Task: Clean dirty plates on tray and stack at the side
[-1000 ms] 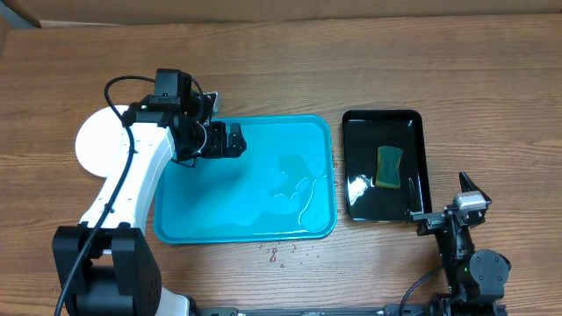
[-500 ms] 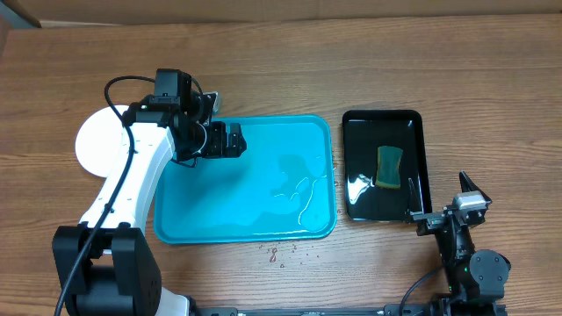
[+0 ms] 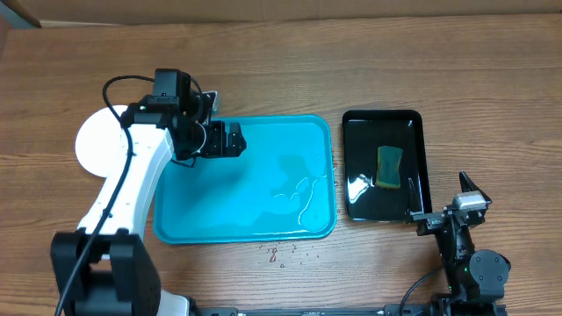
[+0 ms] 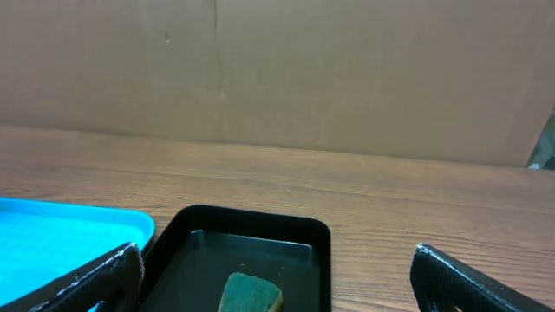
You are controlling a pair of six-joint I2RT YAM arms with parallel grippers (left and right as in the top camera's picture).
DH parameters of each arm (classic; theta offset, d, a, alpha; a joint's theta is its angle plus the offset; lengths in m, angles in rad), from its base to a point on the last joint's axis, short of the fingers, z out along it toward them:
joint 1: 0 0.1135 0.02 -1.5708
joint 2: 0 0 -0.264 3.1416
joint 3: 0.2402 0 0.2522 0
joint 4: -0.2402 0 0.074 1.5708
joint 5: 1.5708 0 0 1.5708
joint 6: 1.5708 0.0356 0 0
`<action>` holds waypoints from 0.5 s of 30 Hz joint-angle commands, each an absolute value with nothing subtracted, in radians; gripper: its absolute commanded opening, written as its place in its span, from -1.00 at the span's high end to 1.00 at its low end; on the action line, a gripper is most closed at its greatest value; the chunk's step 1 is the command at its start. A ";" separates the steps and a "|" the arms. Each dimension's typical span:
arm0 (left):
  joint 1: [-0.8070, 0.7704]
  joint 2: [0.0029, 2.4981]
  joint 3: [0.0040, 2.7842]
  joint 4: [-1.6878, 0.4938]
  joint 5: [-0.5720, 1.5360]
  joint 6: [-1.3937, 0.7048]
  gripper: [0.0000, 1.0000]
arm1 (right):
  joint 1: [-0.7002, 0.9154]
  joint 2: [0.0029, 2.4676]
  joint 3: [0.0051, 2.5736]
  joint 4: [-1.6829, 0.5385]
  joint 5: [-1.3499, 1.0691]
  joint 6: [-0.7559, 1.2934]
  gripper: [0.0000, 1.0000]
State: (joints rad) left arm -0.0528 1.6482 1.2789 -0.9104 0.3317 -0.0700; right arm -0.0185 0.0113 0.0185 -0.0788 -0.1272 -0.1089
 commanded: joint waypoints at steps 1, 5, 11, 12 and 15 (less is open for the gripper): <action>-0.056 1.521 1.292 -0.909 0.329 -0.044 -1.00 | -0.013 0.003 0.008 -0.073 -0.133 -0.116 -1.00; -0.056 1.345 1.291 -0.908 0.329 -0.044 -1.00 | -0.013 0.003 0.008 -0.073 -0.133 -0.116 -1.00; -0.056 1.026 1.291 -0.909 0.329 -0.044 -1.00 | -0.013 0.003 0.008 -0.073 -0.133 -0.116 -1.00; -0.056 0.972 1.291 -0.909 0.329 -0.044 -1.00 | -0.013 0.003 0.008 -0.073 -0.133 -0.116 -1.00; -0.056 0.840 1.291 -0.910 0.329 -0.044 -1.00 | -0.013 0.003 0.008 -0.073 -0.133 -0.116 -1.00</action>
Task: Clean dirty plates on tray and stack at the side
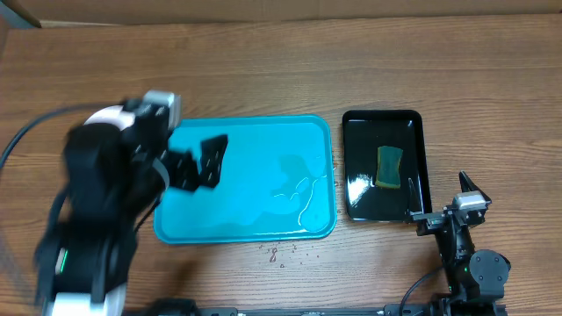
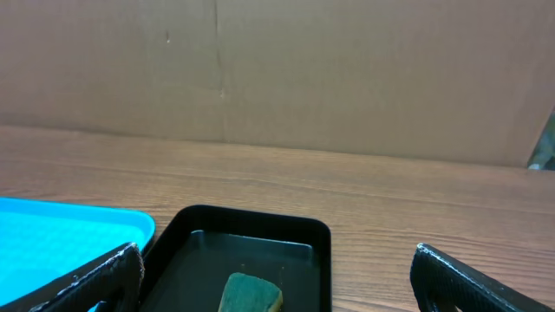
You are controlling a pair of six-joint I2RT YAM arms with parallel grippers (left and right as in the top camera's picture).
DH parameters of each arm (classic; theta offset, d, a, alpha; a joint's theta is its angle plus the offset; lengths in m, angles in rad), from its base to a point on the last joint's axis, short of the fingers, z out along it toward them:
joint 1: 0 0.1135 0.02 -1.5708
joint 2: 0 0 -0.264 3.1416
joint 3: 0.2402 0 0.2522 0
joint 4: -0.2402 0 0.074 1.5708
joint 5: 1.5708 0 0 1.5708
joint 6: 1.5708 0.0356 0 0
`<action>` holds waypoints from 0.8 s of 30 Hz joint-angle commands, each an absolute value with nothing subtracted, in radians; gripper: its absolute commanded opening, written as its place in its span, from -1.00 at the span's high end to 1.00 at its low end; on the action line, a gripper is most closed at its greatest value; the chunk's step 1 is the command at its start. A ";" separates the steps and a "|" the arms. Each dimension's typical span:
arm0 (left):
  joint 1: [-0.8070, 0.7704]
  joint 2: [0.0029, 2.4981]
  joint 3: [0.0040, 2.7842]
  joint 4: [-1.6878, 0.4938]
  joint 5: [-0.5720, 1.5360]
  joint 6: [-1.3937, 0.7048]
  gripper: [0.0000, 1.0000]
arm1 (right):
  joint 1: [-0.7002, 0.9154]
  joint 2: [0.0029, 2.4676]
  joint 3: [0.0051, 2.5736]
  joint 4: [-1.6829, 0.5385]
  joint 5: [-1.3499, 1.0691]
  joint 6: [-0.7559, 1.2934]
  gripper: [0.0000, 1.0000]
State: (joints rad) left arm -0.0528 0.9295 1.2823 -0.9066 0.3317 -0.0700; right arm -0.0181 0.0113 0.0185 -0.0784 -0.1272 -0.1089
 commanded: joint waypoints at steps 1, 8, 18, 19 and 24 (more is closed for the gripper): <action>-0.056 0.800 1.291 -0.912 0.329 -0.044 -1.00 | -0.013 0.003 0.008 -0.073 -0.133 -0.116 -1.00; -0.045 0.542 1.271 -0.930 0.325 -0.040 -1.00 | -0.013 0.003 0.008 -0.073 -0.133 -0.116 -1.00; 0.030 0.223 0.916 -0.908 0.326 -0.041 -1.00 | -0.013 0.003 0.008 -0.073 -0.133 -0.116 -1.00; 0.033 0.194 0.868 -0.884 0.326 -0.041 -1.00 | -0.013 0.003 0.008 -0.073 -0.133 -0.116 -1.00; 0.034 0.058 0.630 -0.547 0.327 -0.101 -1.00 | -0.013 0.003 0.008 -0.073 -0.133 -0.116 -1.00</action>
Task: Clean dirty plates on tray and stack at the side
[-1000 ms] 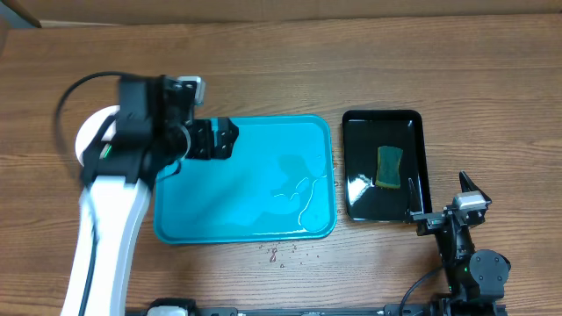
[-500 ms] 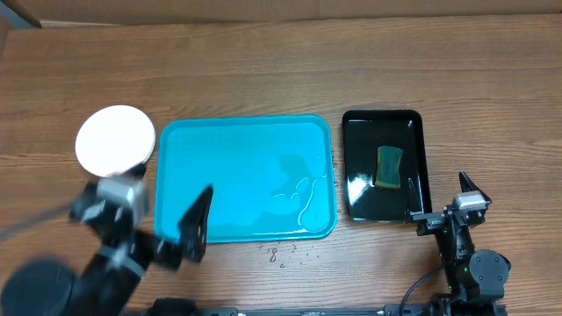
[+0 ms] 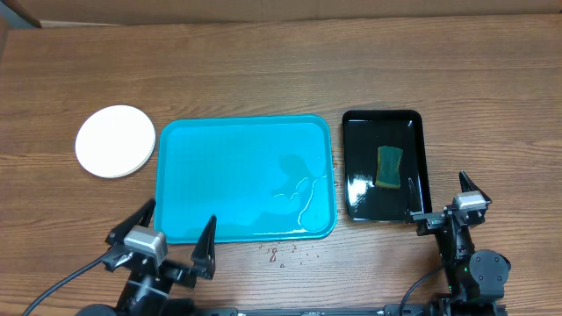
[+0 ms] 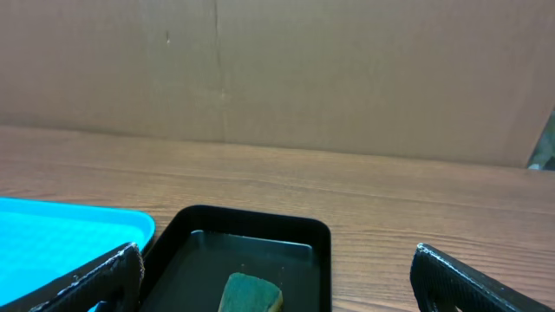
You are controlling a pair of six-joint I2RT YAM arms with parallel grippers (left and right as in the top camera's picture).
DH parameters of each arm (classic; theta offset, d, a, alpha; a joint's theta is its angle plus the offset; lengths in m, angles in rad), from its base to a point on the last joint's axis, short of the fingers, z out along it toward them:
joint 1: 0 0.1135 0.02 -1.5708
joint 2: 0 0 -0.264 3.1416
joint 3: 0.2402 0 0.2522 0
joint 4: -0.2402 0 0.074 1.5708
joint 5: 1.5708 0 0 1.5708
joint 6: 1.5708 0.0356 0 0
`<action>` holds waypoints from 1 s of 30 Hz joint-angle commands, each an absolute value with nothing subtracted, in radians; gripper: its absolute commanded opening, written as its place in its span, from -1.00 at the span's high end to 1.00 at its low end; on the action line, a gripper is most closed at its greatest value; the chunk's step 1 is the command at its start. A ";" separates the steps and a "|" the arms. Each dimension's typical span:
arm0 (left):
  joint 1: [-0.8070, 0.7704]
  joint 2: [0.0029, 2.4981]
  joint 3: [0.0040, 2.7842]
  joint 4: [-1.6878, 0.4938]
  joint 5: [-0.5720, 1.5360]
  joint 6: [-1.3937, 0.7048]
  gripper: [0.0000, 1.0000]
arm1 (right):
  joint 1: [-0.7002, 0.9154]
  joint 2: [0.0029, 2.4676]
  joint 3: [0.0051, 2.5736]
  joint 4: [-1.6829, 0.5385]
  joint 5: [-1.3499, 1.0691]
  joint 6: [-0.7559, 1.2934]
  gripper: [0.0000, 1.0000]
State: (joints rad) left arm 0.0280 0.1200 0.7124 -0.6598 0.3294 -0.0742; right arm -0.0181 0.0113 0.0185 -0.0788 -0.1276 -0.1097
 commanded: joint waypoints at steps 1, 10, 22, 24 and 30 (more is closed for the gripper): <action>0.034 0.035 0.579 -0.424 0.326 -0.126 -0.99 | -0.013 0.003 0.008 -0.073 -0.133 -0.116 -1.00; 0.031 0.004 0.224 0.536 0.251 -0.173 -1.00 | -0.013 0.003 0.008 -0.073 -0.133 -0.116 -1.00; -0.016 0.004 0.005 0.387 0.043 -0.244 -1.00 | -0.013 0.003 0.008 -0.073 -0.133 -0.116 -1.00; -0.017 0.004 0.005 0.298 0.041 -0.244 -1.00 | -0.013 0.003 0.008 -0.073 -0.133 -0.116 -1.00; -0.016 0.004 0.005 0.030 -0.011 -0.244 -1.00 | -0.013 0.003 0.008 -0.073 -0.133 -0.116 -1.00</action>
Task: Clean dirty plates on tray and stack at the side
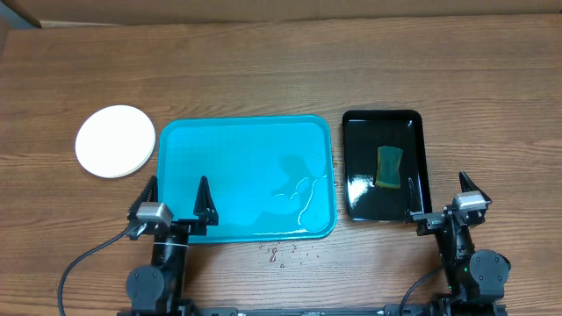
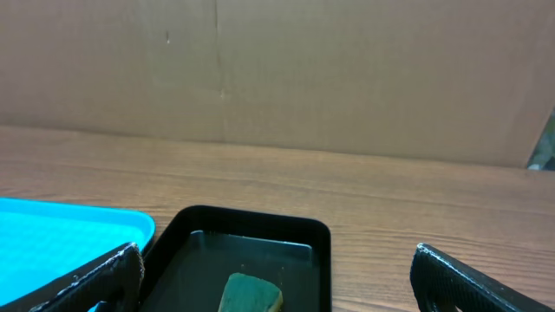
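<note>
A stack of white plates (image 1: 110,142) lies on the table left of the blue tray (image 1: 246,132). The tray holds no plates, only streaks of water on its right half. My left gripper (image 1: 178,193) stands open and empty at the tray's front left edge. Over the front right corner of the black tray (image 1: 384,118) my right gripper (image 1: 439,193) is open with nothing in it. A green sponge (image 1: 389,166) lies in that black tray. In the right wrist view the sponge (image 2: 251,295) shows between my wide-apart fingers (image 2: 113,277), with the blue tray's corner (image 2: 69,230) at left.
Small crumbs or drops (image 1: 279,254) lie on the wood just in front of the blue tray. A brown cardboard wall (image 2: 277,69) stands behind the table. Bare wood lies behind both trays and right of the black one.
My left gripper stood lower and more tilted at the table's near edge; now it is a little further in, upright at the blue tray's front left edge. The right arm has not moved.
My left arm first reached over the blue tray's far left corner, covering part of the plate stack. Then it showed blurred over the tray's left side. After that it was down at the near edge, the stack fully in view, and now it rests by the tray's front.
</note>
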You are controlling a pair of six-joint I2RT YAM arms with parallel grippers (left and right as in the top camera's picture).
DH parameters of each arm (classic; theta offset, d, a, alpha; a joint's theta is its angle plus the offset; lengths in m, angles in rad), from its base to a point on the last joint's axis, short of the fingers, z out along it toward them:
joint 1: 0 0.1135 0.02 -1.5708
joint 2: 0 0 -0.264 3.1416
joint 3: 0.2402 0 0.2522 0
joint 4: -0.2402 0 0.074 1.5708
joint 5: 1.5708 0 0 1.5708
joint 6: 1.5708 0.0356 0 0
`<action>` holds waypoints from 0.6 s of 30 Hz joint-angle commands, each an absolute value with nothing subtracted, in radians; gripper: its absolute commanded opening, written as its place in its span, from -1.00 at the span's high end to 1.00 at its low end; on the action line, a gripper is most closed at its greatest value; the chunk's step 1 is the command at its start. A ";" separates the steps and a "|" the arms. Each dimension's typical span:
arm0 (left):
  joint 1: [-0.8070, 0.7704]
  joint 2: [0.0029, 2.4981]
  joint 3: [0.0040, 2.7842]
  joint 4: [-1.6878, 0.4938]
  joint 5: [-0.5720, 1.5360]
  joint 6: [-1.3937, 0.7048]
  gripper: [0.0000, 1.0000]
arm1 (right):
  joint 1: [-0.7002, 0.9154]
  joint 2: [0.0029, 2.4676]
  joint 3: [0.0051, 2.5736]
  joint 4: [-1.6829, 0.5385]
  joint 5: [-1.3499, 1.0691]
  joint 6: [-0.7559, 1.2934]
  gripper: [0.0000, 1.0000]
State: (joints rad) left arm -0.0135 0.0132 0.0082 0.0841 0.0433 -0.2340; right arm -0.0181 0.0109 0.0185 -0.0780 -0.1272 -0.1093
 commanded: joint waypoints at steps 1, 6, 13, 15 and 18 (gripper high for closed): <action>-0.016 0.004 0.005 -0.007 -0.015 -0.242 -1.00 | -0.013 0.003 0.008 -0.073 -0.133 -0.116 -1.00; -0.016 0.004 0.005 -0.077 -0.028 -0.165 -1.00 | -0.013 0.003 0.008 -0.073 -0.133 -0.116 -1.00; -0.016 0.004 0.005 -0.077 -0.014 -0.135 -0.99 | -0.013 0.003 0.008 -0.073 -0.133 -0.116 -1.00; -0.016 0.004 0.005 -0.077 -0.014 -0.135 -0.99 | -0.013 0.003 0.008 -0.073 -0.133 -0.116 -1.00; -0.016 0.004 0.005 -0.077 -0.014 -0.135 -0.99 | -0.013 0.003 0.008 -0.073 -0.133 -0.116 -1.00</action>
State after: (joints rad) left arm -0.0135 0.0132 0.0082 -0.0780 -0.0090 -0.1570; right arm -0.0181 0.0109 0.0185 -0.0788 -0.1268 -0.1093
